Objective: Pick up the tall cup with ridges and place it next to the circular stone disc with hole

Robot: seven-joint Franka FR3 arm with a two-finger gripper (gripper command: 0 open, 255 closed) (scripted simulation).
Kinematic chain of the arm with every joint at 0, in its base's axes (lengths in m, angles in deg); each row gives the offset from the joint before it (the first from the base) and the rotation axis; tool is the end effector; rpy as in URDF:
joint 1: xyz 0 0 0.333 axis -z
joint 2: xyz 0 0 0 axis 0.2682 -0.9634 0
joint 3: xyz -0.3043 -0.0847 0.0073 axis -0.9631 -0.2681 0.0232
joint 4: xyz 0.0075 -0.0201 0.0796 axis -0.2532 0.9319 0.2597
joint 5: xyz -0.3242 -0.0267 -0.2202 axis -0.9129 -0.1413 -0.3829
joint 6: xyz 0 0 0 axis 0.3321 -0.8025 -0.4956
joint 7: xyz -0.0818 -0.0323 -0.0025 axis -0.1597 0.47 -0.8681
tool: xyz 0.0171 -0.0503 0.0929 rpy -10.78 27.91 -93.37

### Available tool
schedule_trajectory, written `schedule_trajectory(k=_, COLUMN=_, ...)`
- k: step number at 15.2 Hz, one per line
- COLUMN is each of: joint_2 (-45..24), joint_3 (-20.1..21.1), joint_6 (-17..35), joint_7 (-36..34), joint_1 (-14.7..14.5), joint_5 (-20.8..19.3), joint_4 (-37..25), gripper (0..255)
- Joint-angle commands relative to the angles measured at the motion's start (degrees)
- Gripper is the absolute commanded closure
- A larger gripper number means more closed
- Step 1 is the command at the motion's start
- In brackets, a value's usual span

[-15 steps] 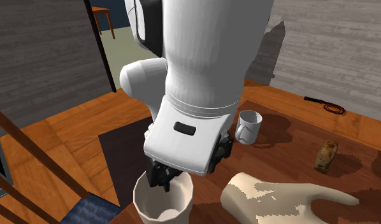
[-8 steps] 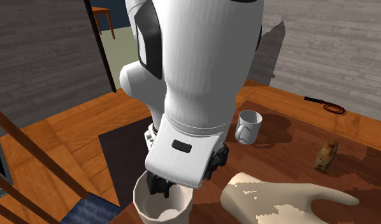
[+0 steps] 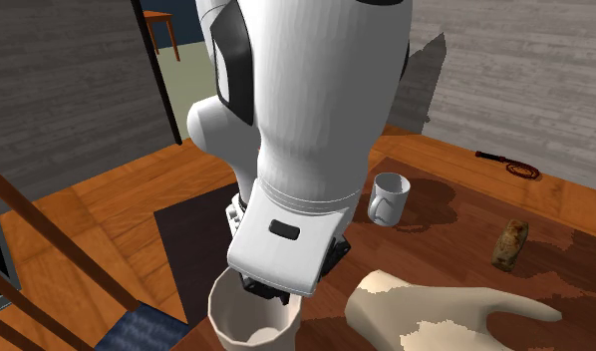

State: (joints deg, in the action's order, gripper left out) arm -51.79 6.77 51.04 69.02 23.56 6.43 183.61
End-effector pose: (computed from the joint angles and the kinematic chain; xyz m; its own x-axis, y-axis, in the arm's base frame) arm 0.3102 -0.0954 0.3851 0.9854 -0.1401 -0.0969 -0.1354 -0.9893 0.0536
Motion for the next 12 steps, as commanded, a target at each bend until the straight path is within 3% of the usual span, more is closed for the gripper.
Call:
schedule_trajectory(k=1, joint_2=0.0, joint_3=0.0, joint_6=0.0, joint_7=0.0, joint_1=0.0, joint_5=0.0, joint_4=0.0, gripper=255)
schedule_trajectory(k=7, joint_2=0.0, joint_3=0.0, joint_6=0.0, joint_7=0.0, joint_1=0.0, joint_5=0.0, joint_4=0.0, gripper=255)
schedule_trajectory(k=12, joint_2=1.9, joint_3=0.4, joint_6=-4.7, joint_7=0.3, joint_1=-0.1, joint_5=0.5, joint_4=-2.8, gripper=255)
